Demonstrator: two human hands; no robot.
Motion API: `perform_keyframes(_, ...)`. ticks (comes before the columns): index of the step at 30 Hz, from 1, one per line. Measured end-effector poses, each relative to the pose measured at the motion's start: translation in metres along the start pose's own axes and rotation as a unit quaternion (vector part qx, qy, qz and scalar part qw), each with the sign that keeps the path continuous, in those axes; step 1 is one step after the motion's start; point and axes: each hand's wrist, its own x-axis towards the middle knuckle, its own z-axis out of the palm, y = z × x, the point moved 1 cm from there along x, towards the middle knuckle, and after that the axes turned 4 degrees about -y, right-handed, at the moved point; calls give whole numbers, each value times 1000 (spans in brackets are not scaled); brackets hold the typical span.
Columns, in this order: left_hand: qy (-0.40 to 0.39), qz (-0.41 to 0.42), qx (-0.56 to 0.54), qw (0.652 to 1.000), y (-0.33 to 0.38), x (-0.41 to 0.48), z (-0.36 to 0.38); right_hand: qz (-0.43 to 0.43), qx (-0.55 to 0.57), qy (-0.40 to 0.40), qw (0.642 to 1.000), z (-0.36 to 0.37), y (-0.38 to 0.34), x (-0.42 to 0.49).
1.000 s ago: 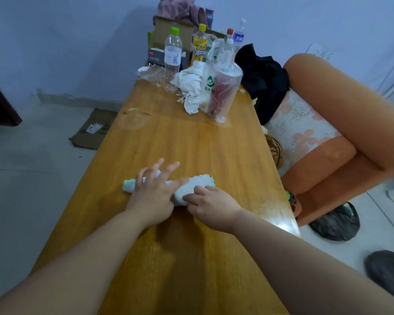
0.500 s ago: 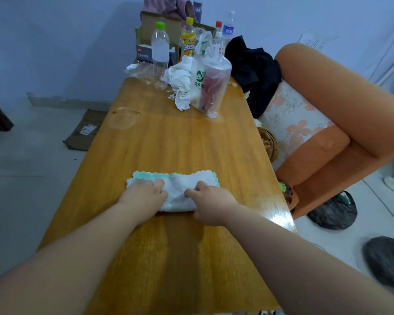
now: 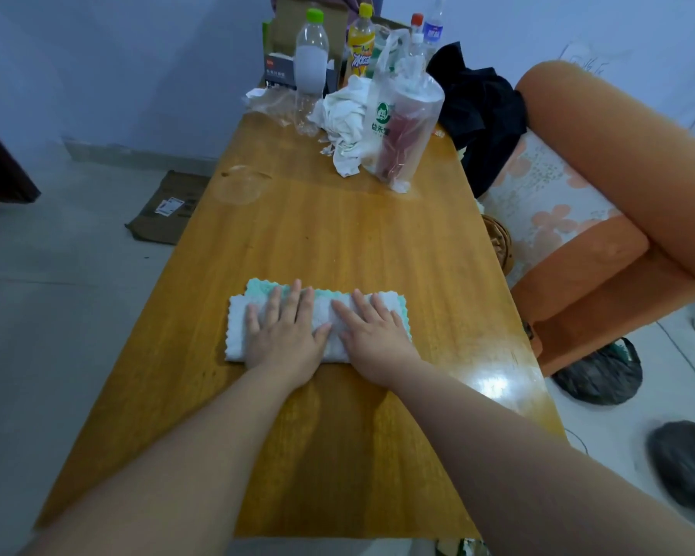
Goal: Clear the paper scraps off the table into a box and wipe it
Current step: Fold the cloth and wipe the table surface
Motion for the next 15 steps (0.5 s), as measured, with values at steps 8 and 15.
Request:
perform_keyframes(8, 10, 28, 29, 999, -38, 2, -9, -25, -9, -4, 1000, -6, -14, 6)
perform_keyframes(15, 31, 23, 49, 998, -77, -14, -9, -152, 9, 27, 988, 14, -54, 2)
